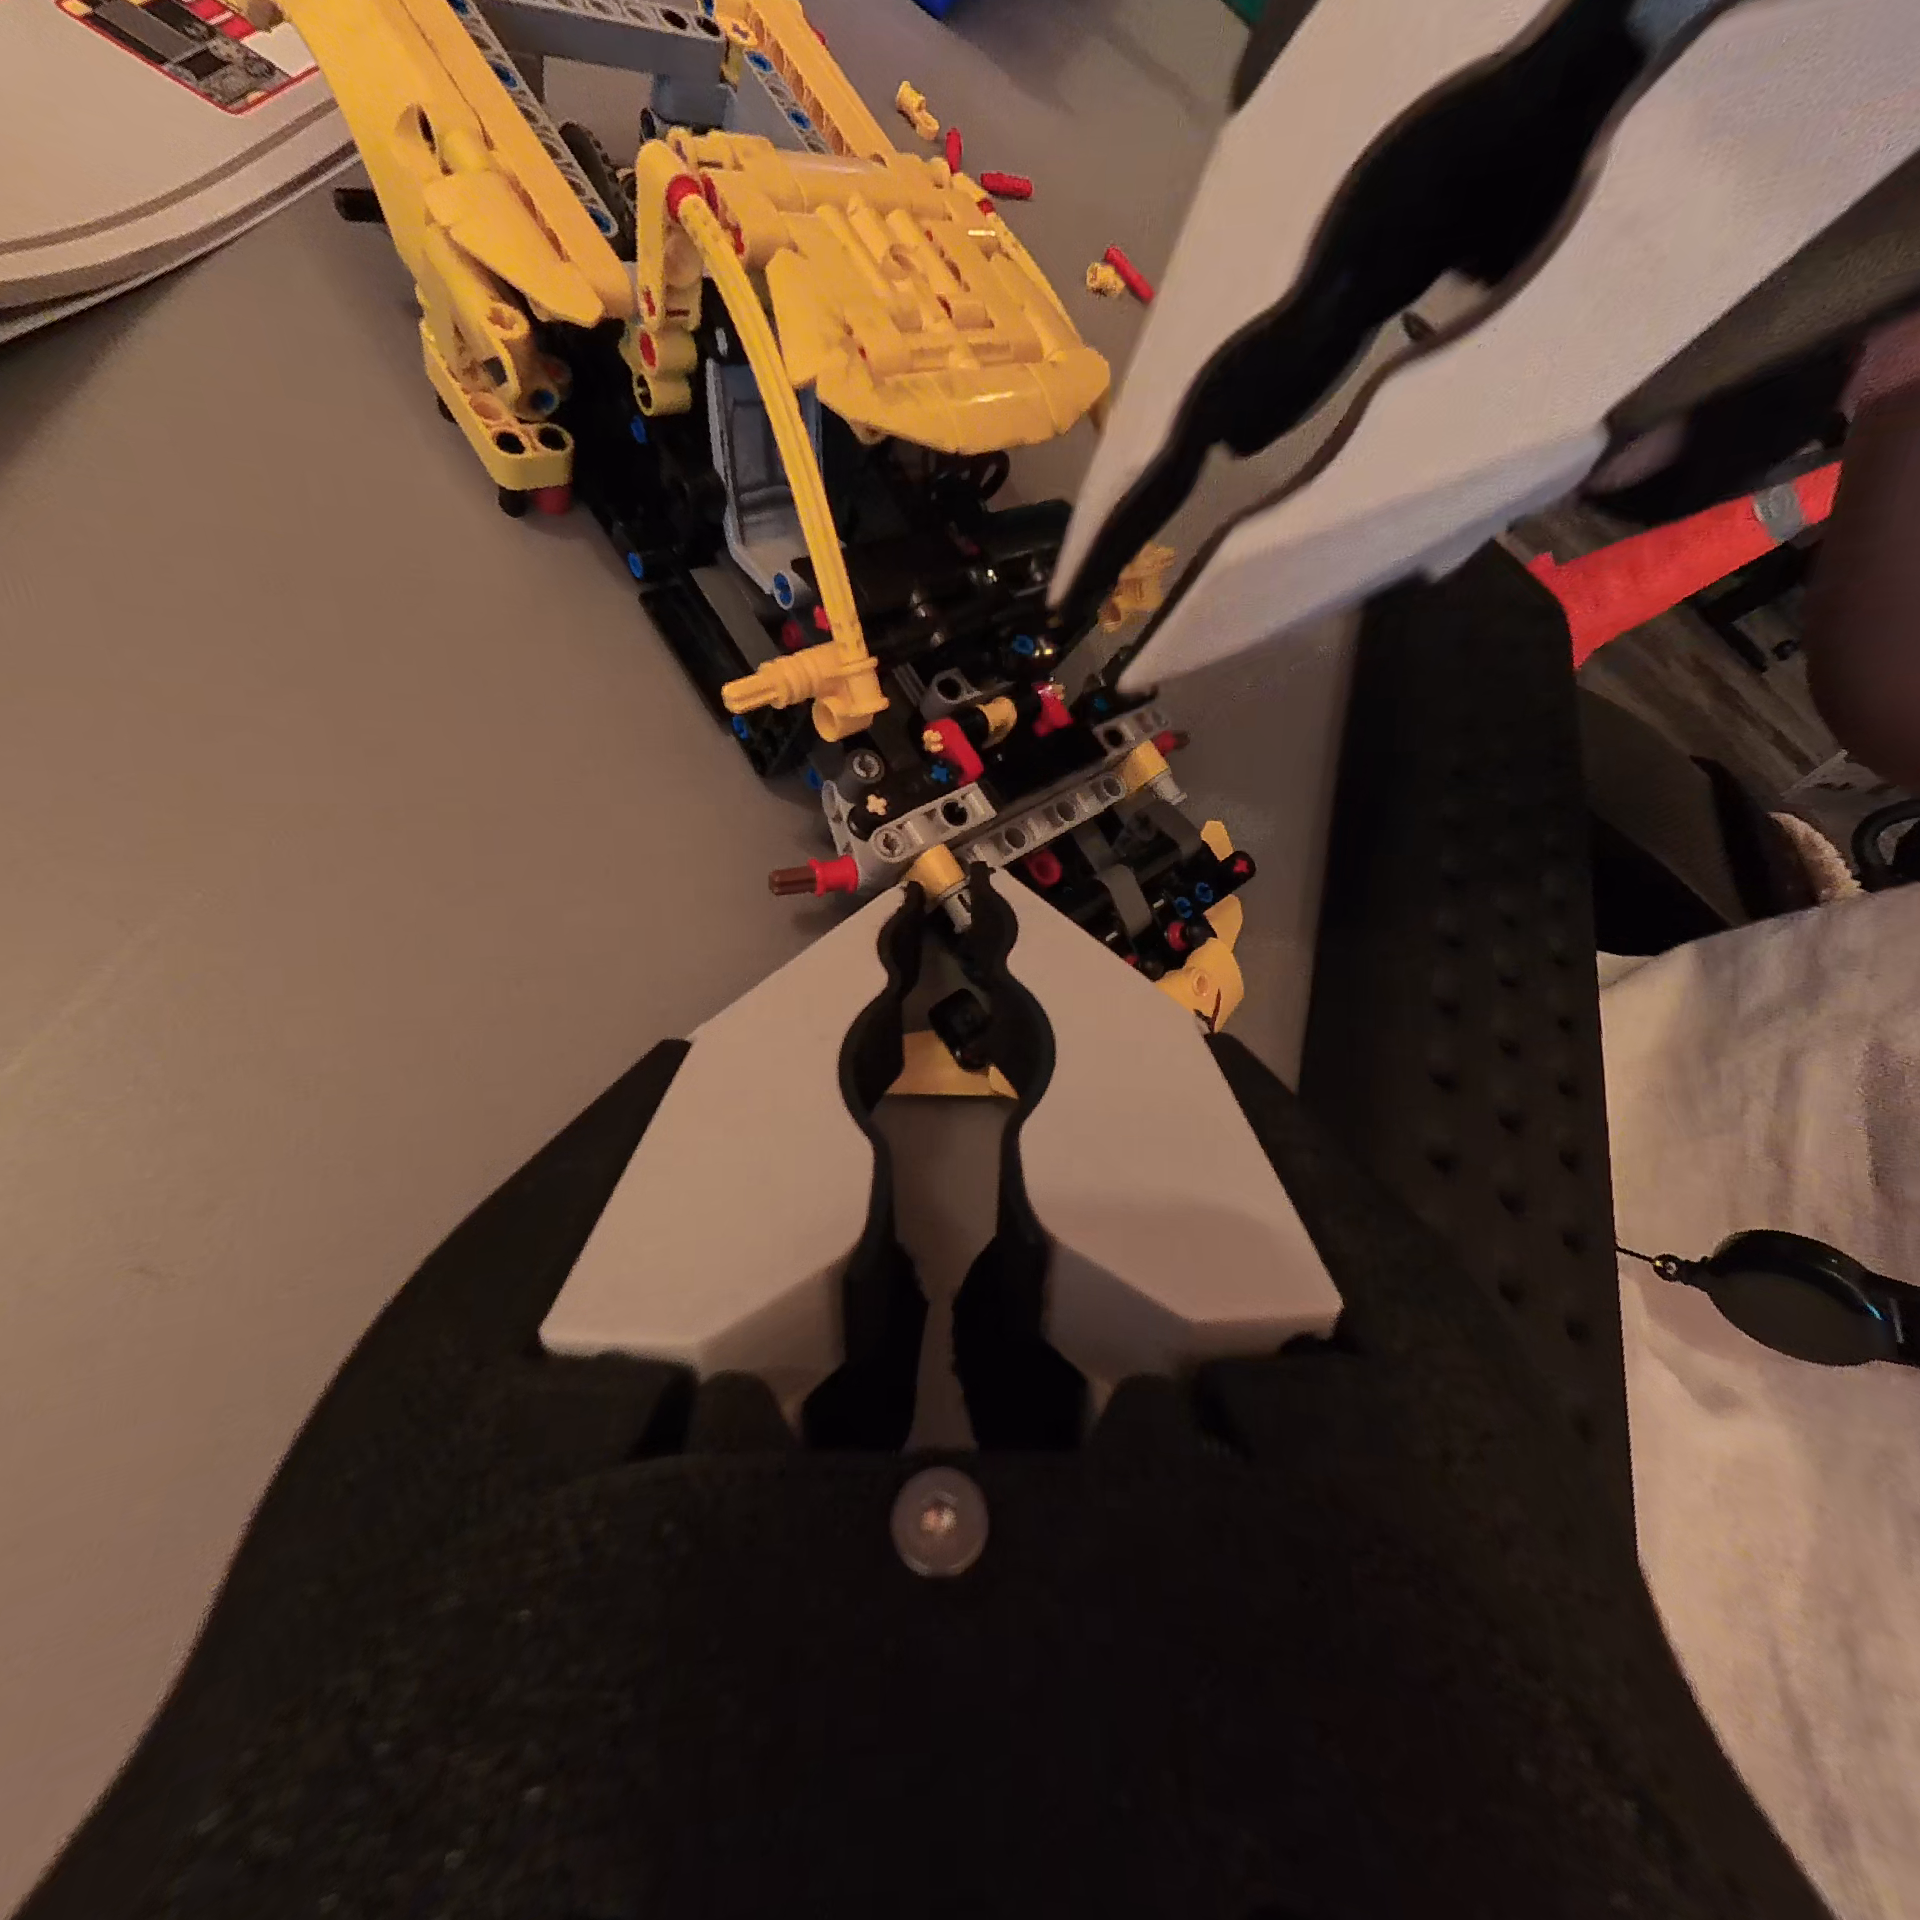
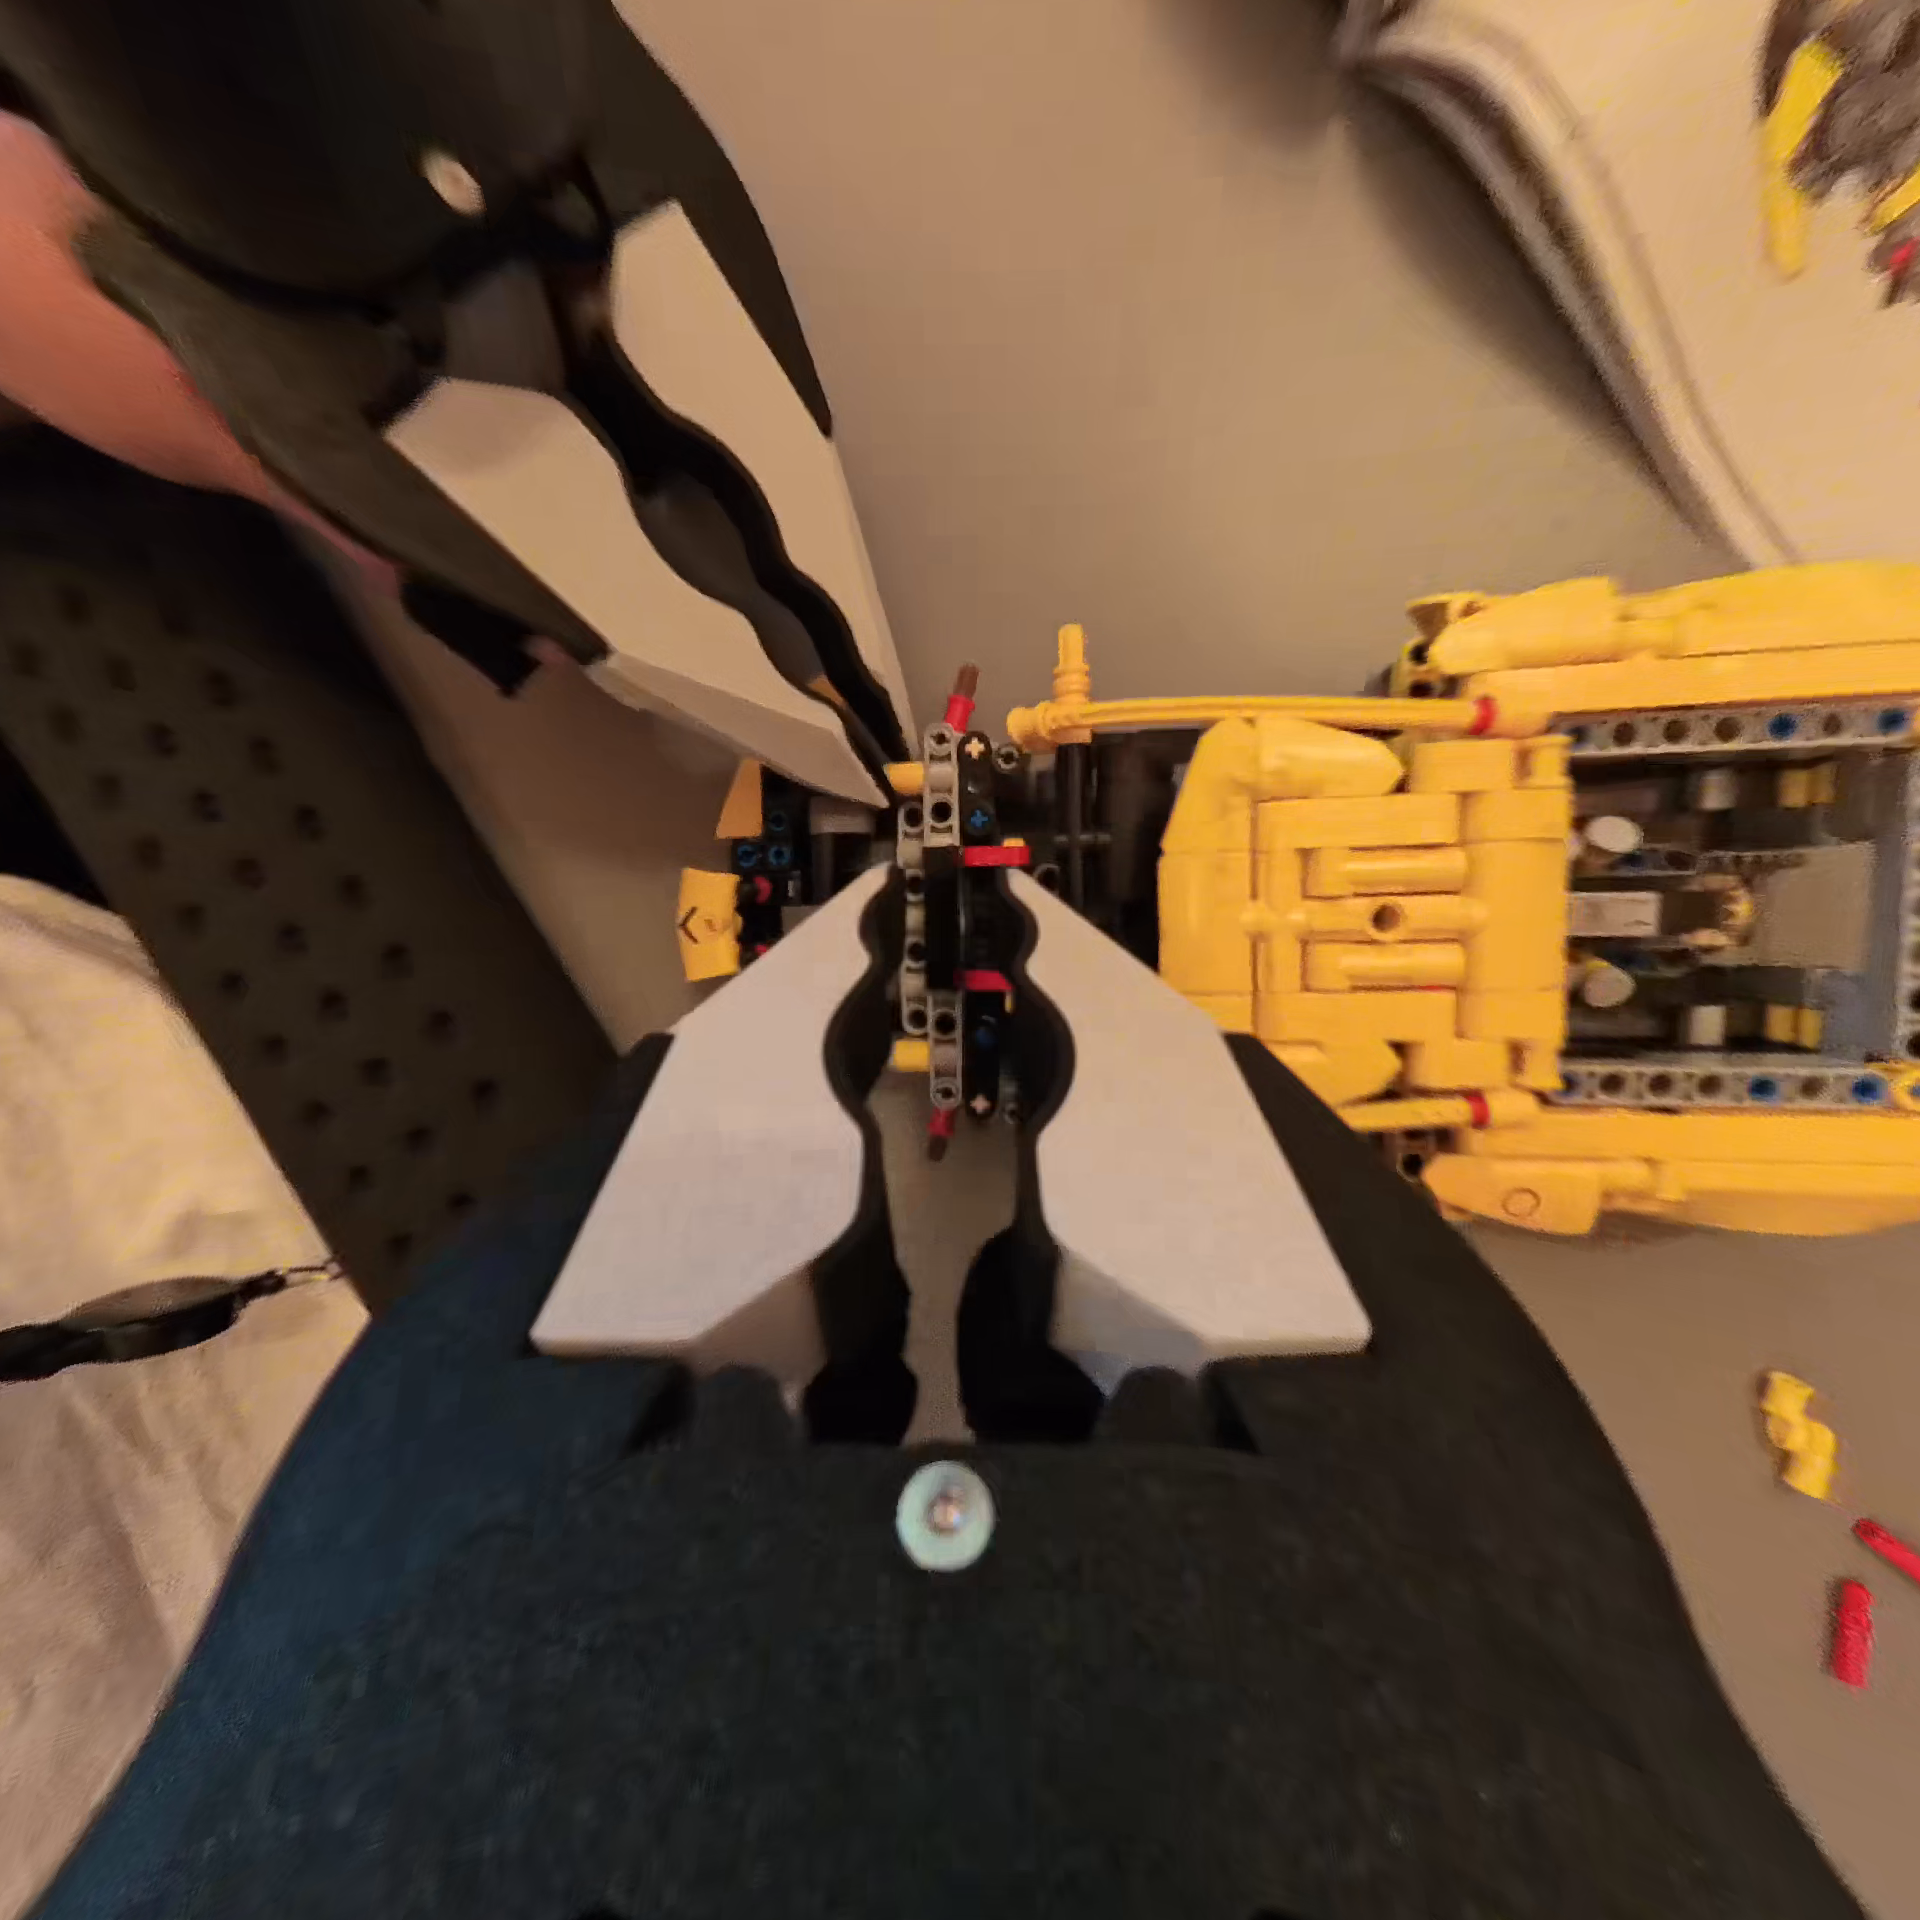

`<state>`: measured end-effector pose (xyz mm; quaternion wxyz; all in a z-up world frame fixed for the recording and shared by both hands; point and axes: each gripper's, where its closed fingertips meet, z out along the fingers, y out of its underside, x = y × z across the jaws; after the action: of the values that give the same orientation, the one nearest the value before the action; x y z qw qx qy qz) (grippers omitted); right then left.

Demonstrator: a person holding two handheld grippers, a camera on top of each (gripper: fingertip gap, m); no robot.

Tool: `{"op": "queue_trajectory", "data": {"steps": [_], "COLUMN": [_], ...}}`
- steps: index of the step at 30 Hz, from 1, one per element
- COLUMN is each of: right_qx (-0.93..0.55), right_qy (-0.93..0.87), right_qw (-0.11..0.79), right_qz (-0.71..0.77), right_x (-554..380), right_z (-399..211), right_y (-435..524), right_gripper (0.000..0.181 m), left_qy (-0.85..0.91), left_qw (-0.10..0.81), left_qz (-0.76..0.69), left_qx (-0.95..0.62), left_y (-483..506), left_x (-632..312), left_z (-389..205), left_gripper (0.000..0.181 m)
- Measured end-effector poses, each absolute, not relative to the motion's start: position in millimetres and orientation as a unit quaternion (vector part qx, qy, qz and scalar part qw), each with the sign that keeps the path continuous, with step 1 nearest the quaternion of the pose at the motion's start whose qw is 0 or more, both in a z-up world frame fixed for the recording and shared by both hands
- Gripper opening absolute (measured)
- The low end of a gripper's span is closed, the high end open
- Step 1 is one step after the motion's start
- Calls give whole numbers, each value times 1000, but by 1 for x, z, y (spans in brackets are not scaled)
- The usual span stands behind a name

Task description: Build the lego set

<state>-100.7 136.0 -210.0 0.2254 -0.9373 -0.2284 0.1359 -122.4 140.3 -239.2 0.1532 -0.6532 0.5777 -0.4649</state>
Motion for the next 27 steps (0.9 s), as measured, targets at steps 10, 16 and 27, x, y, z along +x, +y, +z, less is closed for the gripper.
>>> {"op": "queue_trajectory", "data": {"steps": [10,16,27], "right_qx": [-877,-817,-856], "right_qy": [-341,-308,-328], "right_qw": [338,465,396], "right_qz": [11,-148,-51], "right_x": [-109,-95,-109], "right_z": [-228,-209,-228], "right_y": [124,137,82], "right_gripper": [33,9,47], "left_qy": [577,571,543], "left_qw": [152,143,113], "left_qz": [-465,-473,-491], "left_qx": [-653,-655,-672], "left_y": [140,140,143], "left_x": [-123,-123,-135], "left_z": [-239,-239,-240], "left_gripper": [9,9,24]}}
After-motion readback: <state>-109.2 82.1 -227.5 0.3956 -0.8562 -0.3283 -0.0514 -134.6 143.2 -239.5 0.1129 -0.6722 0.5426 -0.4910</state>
